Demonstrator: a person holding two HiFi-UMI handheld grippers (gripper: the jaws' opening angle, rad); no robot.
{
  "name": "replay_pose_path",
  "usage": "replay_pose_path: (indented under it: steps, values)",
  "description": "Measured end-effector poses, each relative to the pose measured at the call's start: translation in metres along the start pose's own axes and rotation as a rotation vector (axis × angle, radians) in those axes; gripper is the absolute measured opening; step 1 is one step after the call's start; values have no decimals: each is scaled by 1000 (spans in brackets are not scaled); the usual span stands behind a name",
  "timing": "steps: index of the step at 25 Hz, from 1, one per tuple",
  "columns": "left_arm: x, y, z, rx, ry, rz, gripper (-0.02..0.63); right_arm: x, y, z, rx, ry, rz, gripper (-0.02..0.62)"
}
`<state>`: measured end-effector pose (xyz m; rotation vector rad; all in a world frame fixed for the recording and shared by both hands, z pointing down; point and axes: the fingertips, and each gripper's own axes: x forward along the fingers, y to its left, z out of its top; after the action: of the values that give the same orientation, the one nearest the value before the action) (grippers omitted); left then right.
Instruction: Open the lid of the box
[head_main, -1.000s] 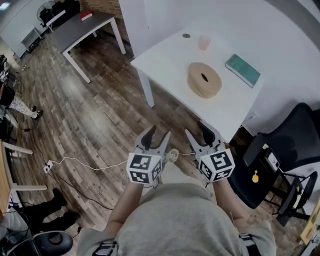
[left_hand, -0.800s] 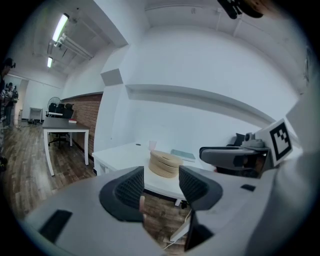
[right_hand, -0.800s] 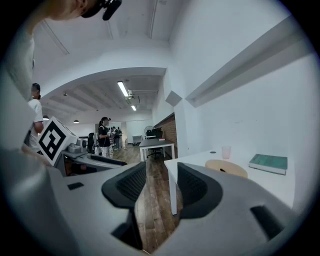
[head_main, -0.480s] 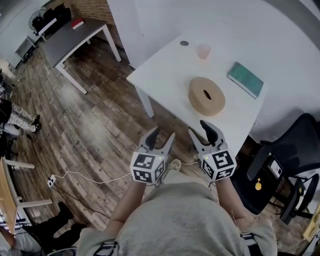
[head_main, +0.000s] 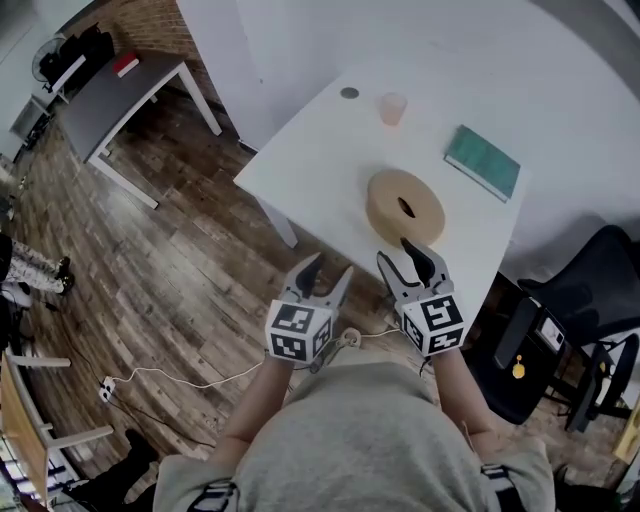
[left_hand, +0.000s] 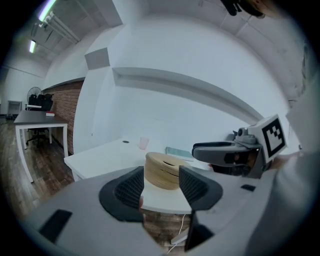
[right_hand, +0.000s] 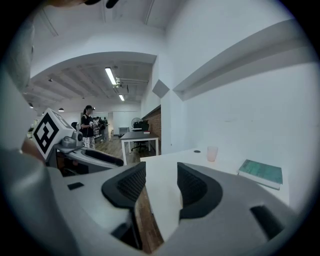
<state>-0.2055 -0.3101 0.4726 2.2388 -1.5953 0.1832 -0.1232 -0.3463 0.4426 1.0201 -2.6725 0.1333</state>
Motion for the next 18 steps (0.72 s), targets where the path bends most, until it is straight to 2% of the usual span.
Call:
replay_pose_path:
  steps: [8, 18]
  values:
    - [48, 6, -10, 19, 66, -72, 209, 28, -30, -25, -27, 93, -51, 193]
    - [104, -1, -40, 79, 186, -176, 209, 61, -52, -61, -154, 242, -68, 186]
